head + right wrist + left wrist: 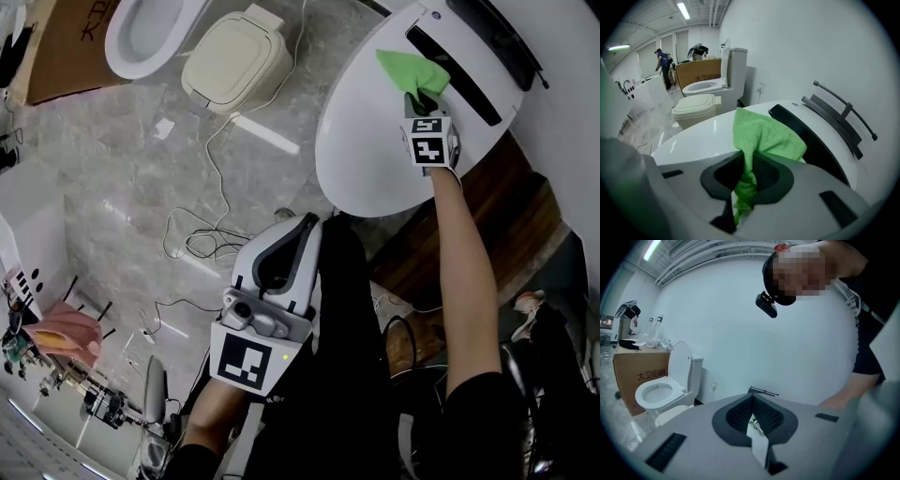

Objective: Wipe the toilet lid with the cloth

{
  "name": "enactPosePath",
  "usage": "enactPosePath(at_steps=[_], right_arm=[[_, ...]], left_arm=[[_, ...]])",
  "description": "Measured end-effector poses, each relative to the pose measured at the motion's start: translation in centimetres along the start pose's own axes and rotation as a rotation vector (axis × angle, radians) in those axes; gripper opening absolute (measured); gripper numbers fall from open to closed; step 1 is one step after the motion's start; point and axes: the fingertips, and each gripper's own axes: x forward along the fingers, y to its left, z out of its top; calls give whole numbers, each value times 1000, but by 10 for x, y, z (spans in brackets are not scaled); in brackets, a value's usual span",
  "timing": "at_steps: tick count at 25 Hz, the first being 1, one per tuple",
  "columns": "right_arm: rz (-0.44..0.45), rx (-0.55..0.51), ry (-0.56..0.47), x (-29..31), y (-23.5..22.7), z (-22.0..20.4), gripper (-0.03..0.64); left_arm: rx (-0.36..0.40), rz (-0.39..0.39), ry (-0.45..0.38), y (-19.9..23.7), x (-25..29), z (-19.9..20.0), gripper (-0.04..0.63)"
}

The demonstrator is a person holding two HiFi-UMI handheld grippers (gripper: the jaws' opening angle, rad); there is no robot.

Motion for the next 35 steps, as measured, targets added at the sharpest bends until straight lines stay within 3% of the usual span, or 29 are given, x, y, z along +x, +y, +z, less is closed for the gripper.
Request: enactPosePath(at_steps=[15,27,35], right_arm=[[61,-121,42,-19,98,-32,66],[138,-248,96,-46,187,-81,66],[179,-274,140,-67,232,-118,66]], left_arm=[[8,-34,-8,11,-52,-7,-3],[-2,-76,-23,14,-85,-13,-3],[11,-84,-34,24,-101,-13,-3]])
